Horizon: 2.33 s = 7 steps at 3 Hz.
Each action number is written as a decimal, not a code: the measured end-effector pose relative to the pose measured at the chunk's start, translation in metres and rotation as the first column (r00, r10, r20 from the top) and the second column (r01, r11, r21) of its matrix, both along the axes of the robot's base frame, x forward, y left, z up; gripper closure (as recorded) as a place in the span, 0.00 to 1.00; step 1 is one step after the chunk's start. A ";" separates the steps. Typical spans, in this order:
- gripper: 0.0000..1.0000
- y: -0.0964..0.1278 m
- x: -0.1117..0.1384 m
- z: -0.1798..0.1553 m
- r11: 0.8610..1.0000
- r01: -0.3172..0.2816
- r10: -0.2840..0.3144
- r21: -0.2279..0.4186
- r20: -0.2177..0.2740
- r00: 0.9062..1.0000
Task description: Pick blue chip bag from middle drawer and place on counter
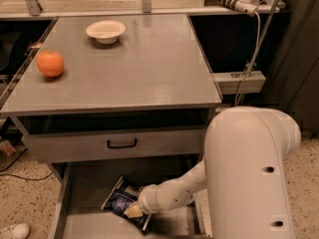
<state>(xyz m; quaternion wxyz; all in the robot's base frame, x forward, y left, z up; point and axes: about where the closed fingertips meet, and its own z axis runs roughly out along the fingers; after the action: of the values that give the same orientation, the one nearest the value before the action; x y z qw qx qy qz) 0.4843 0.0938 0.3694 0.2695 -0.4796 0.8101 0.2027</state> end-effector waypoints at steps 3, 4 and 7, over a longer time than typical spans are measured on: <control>1.00 0.000 -0.001 0.004 1.000 0.004 -0.004 -0.001 -0.003 1.000; 1.00 -0.013 -0.003 0.019 0.998 0.059 -0.059 -0.012 0.012 0.998; 1.00 -0.124 -0.032 0.090 0.955 0.298 -0.296 -0.009 0.063 0.953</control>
Offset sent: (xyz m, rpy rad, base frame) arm 0.0000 0.0000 0.0000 0.0000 0.0000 0.0000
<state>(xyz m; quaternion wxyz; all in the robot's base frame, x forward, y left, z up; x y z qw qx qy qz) 0.4525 -0.0300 0.4593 0.3173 -0.3608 0.8662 0.1377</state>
